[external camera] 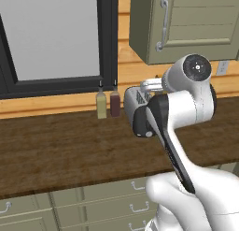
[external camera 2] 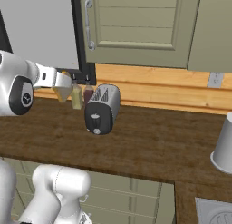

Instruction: Start the toaster. Once the lever pops up, take the bread to the plate on the dining counter.

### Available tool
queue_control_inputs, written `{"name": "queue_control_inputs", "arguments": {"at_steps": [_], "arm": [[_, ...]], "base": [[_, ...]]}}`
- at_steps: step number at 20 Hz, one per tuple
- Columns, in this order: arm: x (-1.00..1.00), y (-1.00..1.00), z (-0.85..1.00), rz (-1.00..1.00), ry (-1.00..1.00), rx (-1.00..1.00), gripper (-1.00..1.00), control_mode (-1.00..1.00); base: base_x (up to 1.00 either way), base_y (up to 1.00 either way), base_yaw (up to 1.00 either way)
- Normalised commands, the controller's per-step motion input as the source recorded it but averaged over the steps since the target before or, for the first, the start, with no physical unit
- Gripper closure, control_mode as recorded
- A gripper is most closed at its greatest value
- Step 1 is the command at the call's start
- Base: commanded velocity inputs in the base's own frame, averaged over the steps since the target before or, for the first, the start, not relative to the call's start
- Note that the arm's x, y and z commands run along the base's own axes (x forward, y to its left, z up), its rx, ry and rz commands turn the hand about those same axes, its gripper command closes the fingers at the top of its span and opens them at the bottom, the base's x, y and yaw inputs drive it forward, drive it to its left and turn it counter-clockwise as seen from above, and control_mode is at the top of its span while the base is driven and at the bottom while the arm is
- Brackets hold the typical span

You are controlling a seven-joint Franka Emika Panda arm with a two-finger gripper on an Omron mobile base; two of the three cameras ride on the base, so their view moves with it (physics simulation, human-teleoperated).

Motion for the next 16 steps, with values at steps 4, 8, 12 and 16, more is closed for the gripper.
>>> {"name": "queue_control_inputs", "arguments": {"at_steps": [4, 8, 12, 16], "arm": [[0.0, 0.0, 0.0, 0.0, 0.0, 0.0, 1.0, -1.0], [0.0, 0.0, 0.0, 0.0, 0.0, 0.0, 1.0, -1.0], [-0.12, 0.0, 0.0, 0.0, 0.0, 0.0, 1.0, -1.0], [-0.17, -0.02, -0.01, 0.0, 0.0, 0.0, 1.0, 1.0]], "base": [[0.0, 0.0, 0.0], [0.0, 0.0, 0.0], [0.0, 0.0, 0.0], [-0.74, -0.08, 0.01]]}}
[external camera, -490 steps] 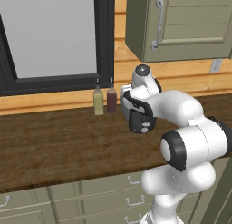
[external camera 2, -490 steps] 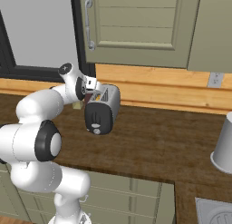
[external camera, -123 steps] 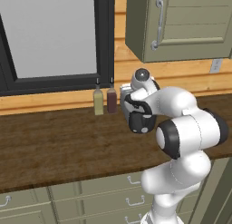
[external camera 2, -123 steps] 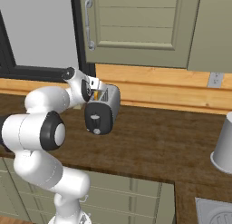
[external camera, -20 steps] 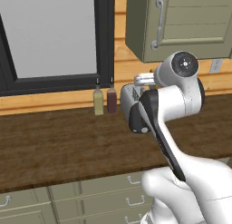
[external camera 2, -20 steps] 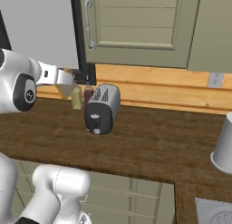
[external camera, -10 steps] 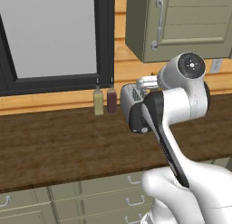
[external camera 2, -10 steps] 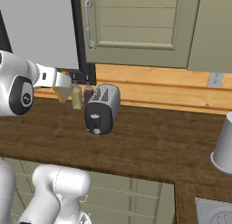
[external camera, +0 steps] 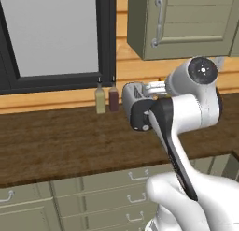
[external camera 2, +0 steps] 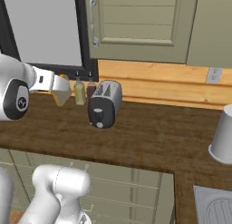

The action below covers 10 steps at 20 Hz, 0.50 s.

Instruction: Start the toaster. Once the lever pops up, take the bread to the plate on the dining counter.

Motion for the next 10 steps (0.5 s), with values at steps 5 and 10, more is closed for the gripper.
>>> {"name": "queue_control_inputs", "arguments": {"at_steps": [5, 10], "arm": [[0.0, 0.0, 0.0, 0.0, 0.0, 0.0, 1.0, 1.0], [0.0, 0.0, 0.0, 0.0, 0.0, 0.0, 1.0, 1.0]], "base": [[-1.0, -0.14, 0.51], [-0.68, -0.08, 0.94]]}}
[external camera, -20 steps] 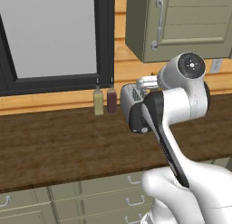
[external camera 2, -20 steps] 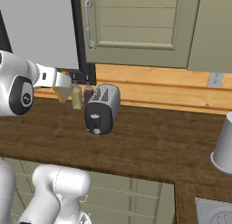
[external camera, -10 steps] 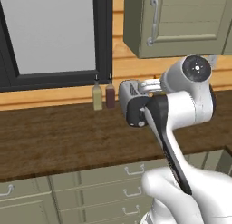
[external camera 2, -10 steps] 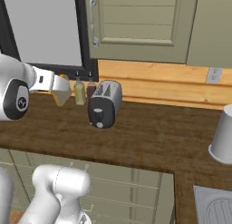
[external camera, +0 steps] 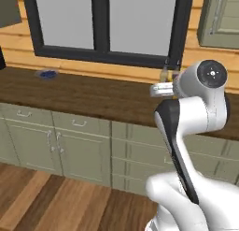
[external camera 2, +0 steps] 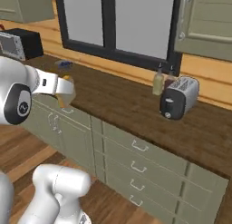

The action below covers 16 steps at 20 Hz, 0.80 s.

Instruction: Start the toaster. Once the lever pops up, take the bread to the plate on the dining counter.

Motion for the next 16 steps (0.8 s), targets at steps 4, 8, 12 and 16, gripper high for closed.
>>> {"name": "queue_control_inputs", "arguments": {"at_steps": [4, 8, 12, 16], "arm": [[0.0, 0.0, 0.0, 0.0, 0.0, 0.0, 1.0, 1.0], [0.0, 0.0, 0.0, 0.0, 0.0, 0.0, 1.0, 1.0], [0.0, 0.0, 0.0, 0.0, 0.0, 0.0, 1.0, 1.0], [0.0, 0.0, 0.0, 0.0, 0.0, 0.0, 1.0, 1.0]], "base": [[-0.1, 0.0, 1.0], [-0.09, 0.0, 1.0], [-0.08, 0.0, 1.0], [-0.03, 0.0, 1.0]]}}
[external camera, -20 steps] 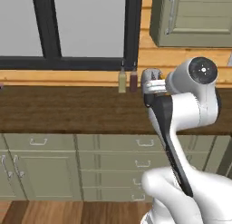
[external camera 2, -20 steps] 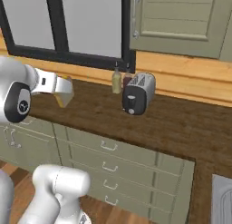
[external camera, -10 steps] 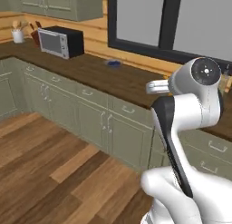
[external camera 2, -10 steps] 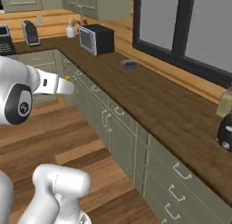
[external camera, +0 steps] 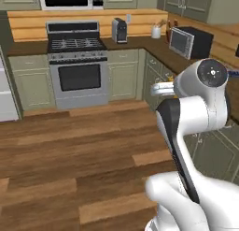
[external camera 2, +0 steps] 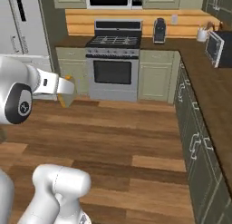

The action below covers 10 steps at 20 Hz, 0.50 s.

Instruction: Start the toaster. Once the lever pops up, take the bread to the plate on the dining counter.

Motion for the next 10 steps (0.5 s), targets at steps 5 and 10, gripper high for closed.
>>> {"name": "queue_control_inputs", "arguments": {"at_steps": [5, 10], "arm": [[0.0, 0.0, 0.0, 0.0, 0.0, 0.0, 1.0, 1.0], [0.0, 0.0, 0.0, 0.0, 0.0, 0.0, 1.0, 1.0]], "base": [[-0.01, 0.0, 1.0], [-0.01, 0.0, 1.0]]}}
